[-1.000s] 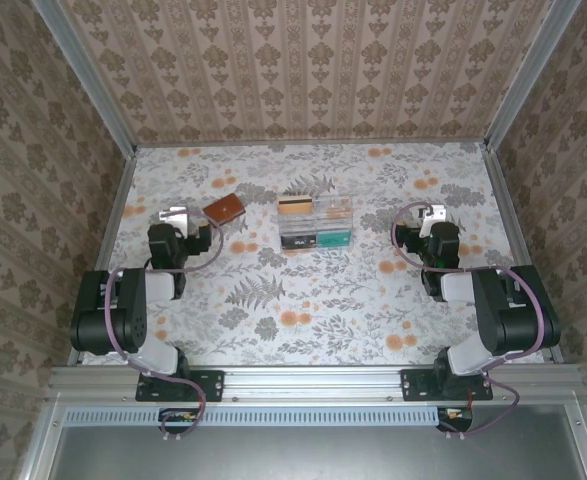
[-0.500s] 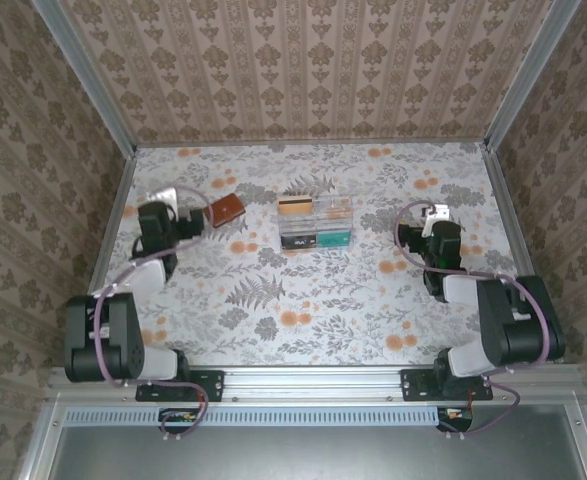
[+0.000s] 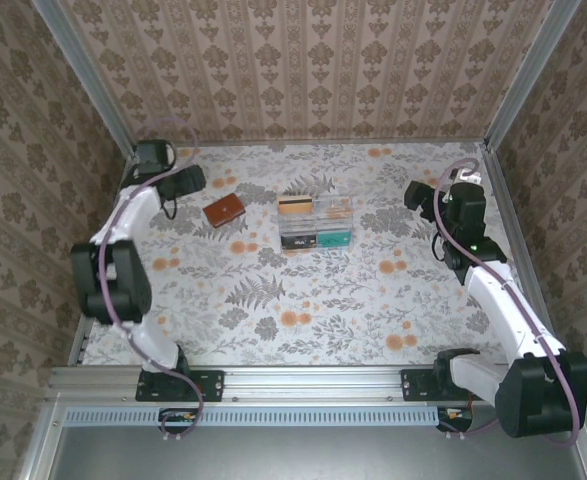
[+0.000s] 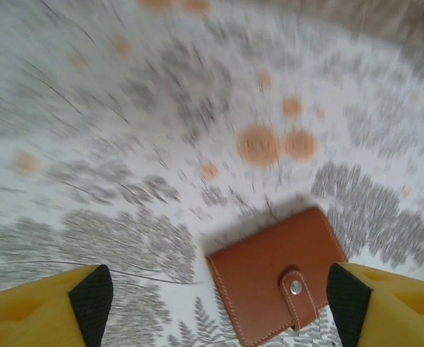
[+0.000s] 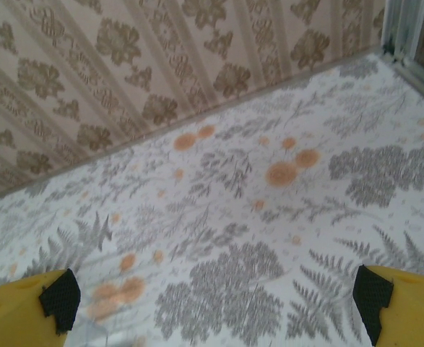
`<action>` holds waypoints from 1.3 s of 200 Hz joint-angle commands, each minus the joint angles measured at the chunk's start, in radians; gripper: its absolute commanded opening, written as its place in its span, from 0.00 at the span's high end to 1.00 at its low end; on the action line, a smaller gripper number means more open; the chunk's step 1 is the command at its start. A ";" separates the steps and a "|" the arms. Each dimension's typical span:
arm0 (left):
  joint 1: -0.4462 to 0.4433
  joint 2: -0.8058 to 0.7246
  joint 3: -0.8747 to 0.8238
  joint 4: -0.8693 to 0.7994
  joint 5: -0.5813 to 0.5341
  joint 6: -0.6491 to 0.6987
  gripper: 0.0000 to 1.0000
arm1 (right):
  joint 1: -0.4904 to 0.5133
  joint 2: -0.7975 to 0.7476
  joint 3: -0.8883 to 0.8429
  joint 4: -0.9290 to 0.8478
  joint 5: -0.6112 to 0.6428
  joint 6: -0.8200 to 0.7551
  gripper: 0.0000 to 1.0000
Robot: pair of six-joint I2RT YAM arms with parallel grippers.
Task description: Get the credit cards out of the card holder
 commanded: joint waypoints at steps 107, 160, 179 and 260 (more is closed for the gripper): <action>-0.159 0.436 0.371 -0.333 0.004 0.258 0.18 | 0.166 -0.125 0.044 -0.277 0.036 0.002 0.00; -0.187 0.291 0.131 -0.314 0.014 0.191 0.38 | 0.176 -0.083 0.060 -0.243 -0.009 -0.006 0.00; -0.211 0.207 0.011 -0.315 -0.022 0.136 0.40 | 0.183 -0.064 0.069 -0.228 -0.032 -0.005 0.00; -0.481 -0.191 -0.542 -0.178 0.007 -0.452 0.44 | 0.256 -0.007 0.086 -0.212 -0.069 0.010 0.00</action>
